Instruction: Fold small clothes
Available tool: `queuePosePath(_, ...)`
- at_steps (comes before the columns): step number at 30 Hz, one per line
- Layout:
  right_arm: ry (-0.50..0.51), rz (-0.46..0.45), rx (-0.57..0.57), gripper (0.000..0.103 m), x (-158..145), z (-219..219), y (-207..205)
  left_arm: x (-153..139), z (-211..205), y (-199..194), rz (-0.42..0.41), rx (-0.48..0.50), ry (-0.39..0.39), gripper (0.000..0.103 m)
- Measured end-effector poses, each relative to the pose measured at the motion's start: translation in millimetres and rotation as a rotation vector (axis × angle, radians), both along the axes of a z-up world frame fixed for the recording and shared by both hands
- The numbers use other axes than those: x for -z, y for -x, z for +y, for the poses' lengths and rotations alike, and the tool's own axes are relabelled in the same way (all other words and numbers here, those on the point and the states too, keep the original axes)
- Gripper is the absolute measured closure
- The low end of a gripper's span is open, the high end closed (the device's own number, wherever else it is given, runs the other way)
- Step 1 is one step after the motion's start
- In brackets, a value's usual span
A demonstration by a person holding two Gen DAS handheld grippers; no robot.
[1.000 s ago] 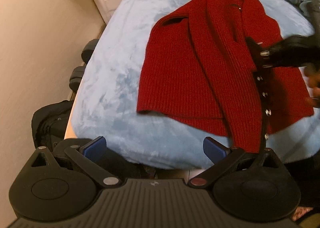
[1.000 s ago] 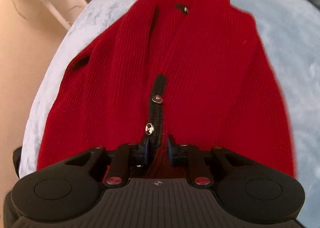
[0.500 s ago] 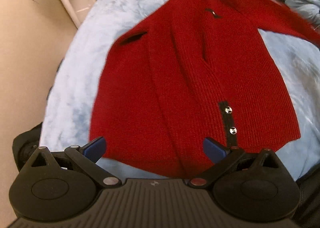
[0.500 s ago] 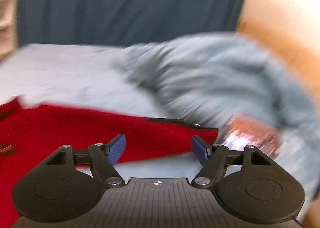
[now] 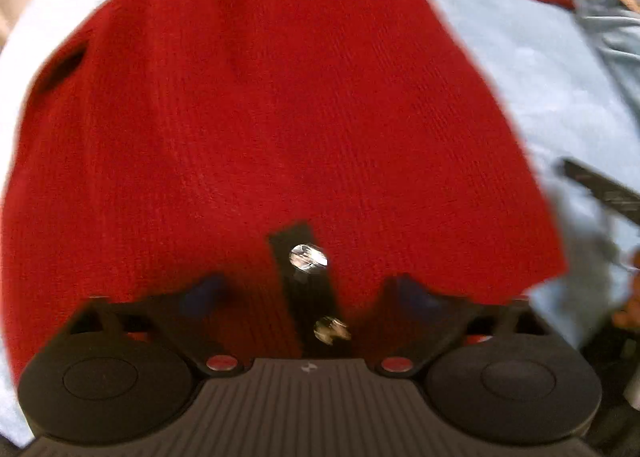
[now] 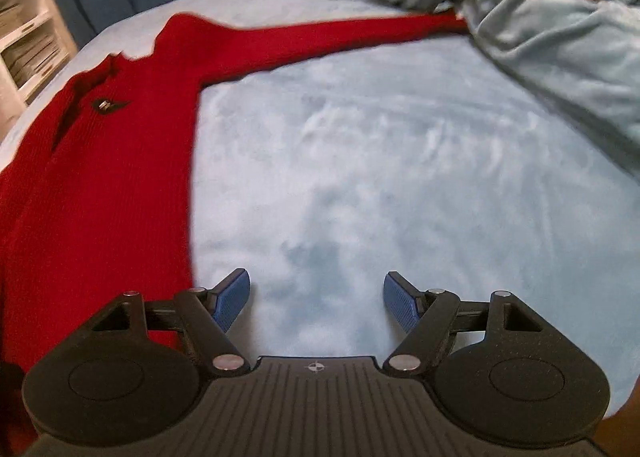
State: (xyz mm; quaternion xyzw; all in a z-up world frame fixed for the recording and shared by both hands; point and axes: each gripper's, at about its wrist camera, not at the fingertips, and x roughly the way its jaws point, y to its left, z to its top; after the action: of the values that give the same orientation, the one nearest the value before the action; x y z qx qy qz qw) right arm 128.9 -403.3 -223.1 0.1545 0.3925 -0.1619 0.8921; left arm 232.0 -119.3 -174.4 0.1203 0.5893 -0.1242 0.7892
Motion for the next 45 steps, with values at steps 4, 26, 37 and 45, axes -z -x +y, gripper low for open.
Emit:
queuePosePath(4,-0.05,-0.007,0.036,0.027,12.0,-7.0,1.6,-31.9,35.1,-2.3,-0.023,-0.053,0.118,0.086)
queuePosePath(26,0.077,0.04,-0.303,0.022,-21.7,81.0,40.1,-100.3,198.1,-12.1,-0.443,-0.314,-0.105,0.0)
queuePosePath(37,0.25,0.105,-0.292,0.017,2.4,129.5,36.3,11.1,162.4,107.2,-0.279,-0.11,-0.079,0.0)
queuePosePath(45,0.013,0.005,0.131,0.017,-23.0,22.9,24.9,15.4,189.5,86.6,-0.286,-0.159,-0.062,0.0)
